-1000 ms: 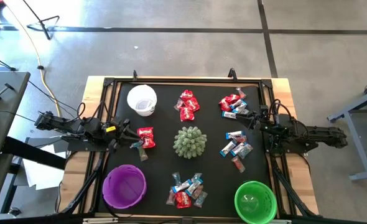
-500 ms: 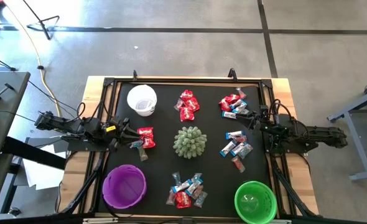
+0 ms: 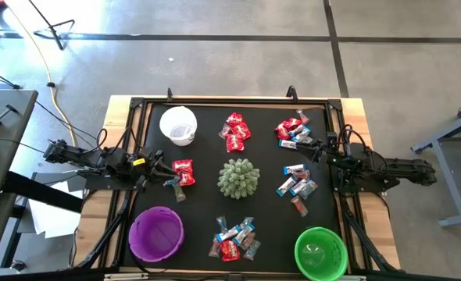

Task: Organize candy in baskets
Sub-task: Put the red candy into the white bucket

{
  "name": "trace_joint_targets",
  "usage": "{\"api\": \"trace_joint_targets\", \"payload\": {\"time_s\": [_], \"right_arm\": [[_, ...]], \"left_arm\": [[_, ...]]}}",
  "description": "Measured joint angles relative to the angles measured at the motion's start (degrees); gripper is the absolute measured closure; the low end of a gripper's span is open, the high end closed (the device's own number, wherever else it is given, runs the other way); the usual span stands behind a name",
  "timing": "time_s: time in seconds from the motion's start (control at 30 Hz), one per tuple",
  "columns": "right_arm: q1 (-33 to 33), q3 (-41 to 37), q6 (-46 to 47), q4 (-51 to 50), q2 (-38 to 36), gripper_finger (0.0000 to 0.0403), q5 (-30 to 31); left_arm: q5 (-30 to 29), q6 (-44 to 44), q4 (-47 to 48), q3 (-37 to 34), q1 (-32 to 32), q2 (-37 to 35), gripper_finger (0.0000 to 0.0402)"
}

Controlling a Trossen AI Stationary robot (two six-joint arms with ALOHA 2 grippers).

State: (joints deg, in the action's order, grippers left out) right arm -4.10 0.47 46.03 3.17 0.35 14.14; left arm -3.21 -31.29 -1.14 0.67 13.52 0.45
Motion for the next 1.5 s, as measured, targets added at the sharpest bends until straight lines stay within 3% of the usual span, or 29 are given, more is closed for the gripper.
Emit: {"api": "trace_joint_targets", "payload": {"time_s": [0.17,0.47,0.83,1.27,1.5], "right_arm": [[0.01,0.01,0.00,-0.01,0.00,0.0240,0.01],[0.01,0.01,0.00,0.01,0.00,0.0240,0.01],[0.00,0.02,-0.01,-0.01,-0.01,0.0240,-0.01],[0.00,0.00,-0.01,-0.01,0.00,0.0240,-0.01],[0.00,0.01,0.00,-0.01,0.01,0.0240,0.00]], "left_arm": [[1.08,2.52,-0.40,0.02,0.00,0.00,0.0314],[8.55,9.62,-3.78,0.02,0.04,-0.03,0.0314],[13.23,6.36,-5.37,1.39,0.02,-0.09,0.0314],[10.37,8.59,24.38,15.94,0.04,1.75,0.0314],[7.96,9.83,29.63,23.81,0.02,5.14,0.0314]]}}
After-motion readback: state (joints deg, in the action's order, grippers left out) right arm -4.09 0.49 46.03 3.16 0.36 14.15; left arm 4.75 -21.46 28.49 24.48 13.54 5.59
